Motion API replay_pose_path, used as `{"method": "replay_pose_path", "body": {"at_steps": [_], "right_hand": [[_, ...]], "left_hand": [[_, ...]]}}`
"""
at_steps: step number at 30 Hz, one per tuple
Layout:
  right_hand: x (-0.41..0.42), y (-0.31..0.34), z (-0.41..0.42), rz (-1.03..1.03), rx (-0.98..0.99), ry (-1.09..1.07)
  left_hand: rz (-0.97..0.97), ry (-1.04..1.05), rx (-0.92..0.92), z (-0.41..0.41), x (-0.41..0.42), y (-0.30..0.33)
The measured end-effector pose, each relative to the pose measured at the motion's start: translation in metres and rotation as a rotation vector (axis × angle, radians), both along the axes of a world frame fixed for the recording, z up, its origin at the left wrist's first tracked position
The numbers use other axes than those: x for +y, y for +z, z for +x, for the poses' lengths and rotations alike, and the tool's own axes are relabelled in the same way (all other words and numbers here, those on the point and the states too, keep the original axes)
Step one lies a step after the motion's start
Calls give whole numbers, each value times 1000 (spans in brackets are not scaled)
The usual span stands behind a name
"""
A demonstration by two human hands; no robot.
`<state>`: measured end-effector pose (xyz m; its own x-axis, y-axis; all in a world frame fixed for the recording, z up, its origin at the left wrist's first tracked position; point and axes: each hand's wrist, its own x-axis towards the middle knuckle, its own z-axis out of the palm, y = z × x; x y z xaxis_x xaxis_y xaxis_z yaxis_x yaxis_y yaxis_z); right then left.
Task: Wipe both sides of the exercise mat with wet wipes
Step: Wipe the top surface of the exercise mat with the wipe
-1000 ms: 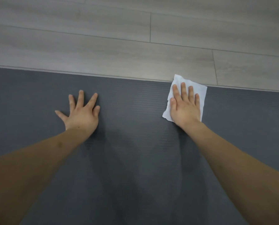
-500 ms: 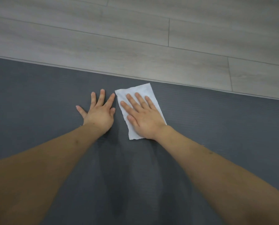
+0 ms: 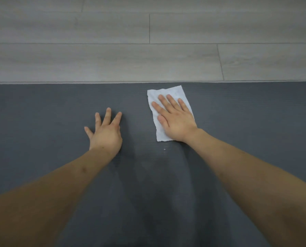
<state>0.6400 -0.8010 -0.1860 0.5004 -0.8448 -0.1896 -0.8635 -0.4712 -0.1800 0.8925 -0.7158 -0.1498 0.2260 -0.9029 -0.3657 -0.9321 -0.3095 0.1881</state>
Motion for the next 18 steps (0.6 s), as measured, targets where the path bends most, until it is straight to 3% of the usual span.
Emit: {"method": "replay_pose_path", "body": {"at_steps": [6,11,18], "right_hand": [[-8,1,-121,18,37,-361],[32,1,-219,34,42,-692],[77,-1,-206,33,67,-768]], "left_hand": [[-24,-92,9,-92,-8,0],[5,-124,8,-139,-9,-3],[-81,-127,1,-120,2,-4]]}}
